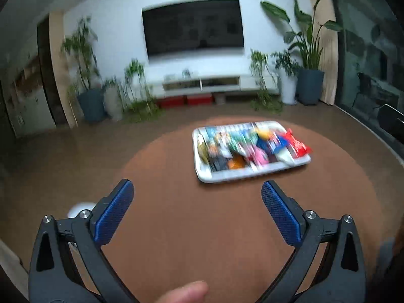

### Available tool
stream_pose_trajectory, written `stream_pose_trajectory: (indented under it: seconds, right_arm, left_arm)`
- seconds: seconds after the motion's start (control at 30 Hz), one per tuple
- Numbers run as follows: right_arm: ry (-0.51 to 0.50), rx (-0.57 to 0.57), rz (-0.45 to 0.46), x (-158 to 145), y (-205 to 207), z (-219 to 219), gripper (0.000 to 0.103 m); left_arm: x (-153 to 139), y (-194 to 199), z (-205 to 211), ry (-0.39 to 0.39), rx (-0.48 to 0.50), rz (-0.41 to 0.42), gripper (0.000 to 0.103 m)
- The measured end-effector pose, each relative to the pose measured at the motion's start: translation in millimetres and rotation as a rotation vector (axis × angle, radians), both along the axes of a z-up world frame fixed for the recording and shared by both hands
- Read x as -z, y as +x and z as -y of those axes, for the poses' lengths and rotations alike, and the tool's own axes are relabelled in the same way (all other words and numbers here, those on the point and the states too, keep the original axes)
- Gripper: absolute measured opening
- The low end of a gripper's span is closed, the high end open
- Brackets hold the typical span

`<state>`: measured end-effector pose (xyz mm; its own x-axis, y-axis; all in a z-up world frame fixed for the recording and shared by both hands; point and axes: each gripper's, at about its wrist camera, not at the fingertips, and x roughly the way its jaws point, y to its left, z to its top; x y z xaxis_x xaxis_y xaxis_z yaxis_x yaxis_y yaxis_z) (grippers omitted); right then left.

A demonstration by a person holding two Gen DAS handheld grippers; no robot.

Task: Organize snacks

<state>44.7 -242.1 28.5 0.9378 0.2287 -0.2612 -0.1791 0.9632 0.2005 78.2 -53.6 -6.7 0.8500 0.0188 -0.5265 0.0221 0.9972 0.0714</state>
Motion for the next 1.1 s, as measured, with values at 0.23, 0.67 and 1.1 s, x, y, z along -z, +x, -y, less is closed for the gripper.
stream_pose_trajectory:
  seconds: [0.23, 0.67, 1.1]
  right_arm:
    - [-0.071, 0.071, -0.034, 15.2, -52.0, -14.8, 0.103]
    - [-0.115, 0.119, -0.195, 47.6, -83.2, -19.0, 0.103]
    - [-0.133, 0.11, -0.275, 60.2, -76.7, -32.0, 0.103]
  left_arm:
    - [17.3, -54.4, 5.7, -0.05, -0.018, -0.083, 0.102]
    - [32.8, -79.9, 15.7, -0.061, -0.008, -0.165, 0.102]
    - [40.3, -67.4, 7.2, -0.071, -0.032, -0.192, 0.102]
